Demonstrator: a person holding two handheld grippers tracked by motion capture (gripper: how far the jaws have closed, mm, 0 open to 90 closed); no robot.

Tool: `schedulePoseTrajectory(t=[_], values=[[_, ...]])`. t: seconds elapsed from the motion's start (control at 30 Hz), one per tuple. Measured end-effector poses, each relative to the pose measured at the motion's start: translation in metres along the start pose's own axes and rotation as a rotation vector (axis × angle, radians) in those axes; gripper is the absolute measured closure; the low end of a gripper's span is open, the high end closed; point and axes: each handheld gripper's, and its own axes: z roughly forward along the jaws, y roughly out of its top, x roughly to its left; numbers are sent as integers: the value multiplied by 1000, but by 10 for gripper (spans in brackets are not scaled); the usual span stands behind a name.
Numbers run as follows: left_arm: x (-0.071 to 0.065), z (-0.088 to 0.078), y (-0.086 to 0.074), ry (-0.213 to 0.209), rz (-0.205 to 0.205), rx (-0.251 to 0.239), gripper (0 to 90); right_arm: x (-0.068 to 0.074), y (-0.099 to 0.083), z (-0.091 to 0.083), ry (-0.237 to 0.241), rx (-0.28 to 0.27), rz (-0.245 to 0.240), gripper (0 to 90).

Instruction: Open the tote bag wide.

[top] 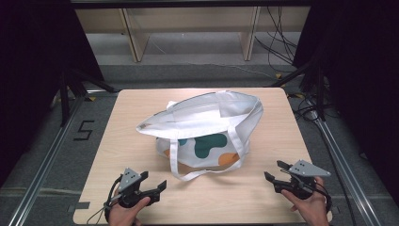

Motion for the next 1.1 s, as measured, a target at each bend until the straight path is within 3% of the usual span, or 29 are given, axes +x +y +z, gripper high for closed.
schedulePoseTrajectory(t=[0.2,0.27,0.4,0.43,0.5,0.6,0.63,0.7,0.73,0.8,0.83,0.87,0.9,0.93,1.0,1.1], values=[[1,0,0,0,-12,-5,182,0,0,0,2,-2,2,364],[2,-1,1,0,-6,-10,184,-3,0,1,10,-21,-18,391],[3,-2,3,9,-19,-34,236,-2,1,-1,7,-28,-24,446],[3,-1,4,8,-19,-41,266,0,2,-2,15,-33,-7,469],[5,-1,7,11,3,-35,391,-2,10,-5,12,-51,-54,572],[7,-1,13,-13,-5,-66,571,0,17,-9,8,-71,-54,648],[8,-1,15,-25,1,-71,651,-1,27,-12,2,-109,-83,729],[10,-1,18,-25,22,-76,688,-2,30,-12,-2,-121,-85,748],[10,-2,21,-13,29,-79,741,-4,35,-13,7,-129,-105,772],[11,-2,26,-31,25,-97,828,-10,47,-11,9,-183,-169,813],[12,-1,30,-48,14,-110,865,-9,53,-11,17,-189,-150,834],[12,-2,33,-42,17,-111,880,-12,60,-11,16,-208,-184,853],[13,-3,42,-52,23,-118,894,-10,71,-13,40,-204,-172,879],[13,-3,42,-52,23,-118,894,-10,71,-13,40,-204,-172,879],[13,-4,59,-67,35,-116,895,-10,93,-14,66,-242,-194,900],[14,-4,72,-75,32,-113,895,-8,107,-15,70,-250,-208,900]])
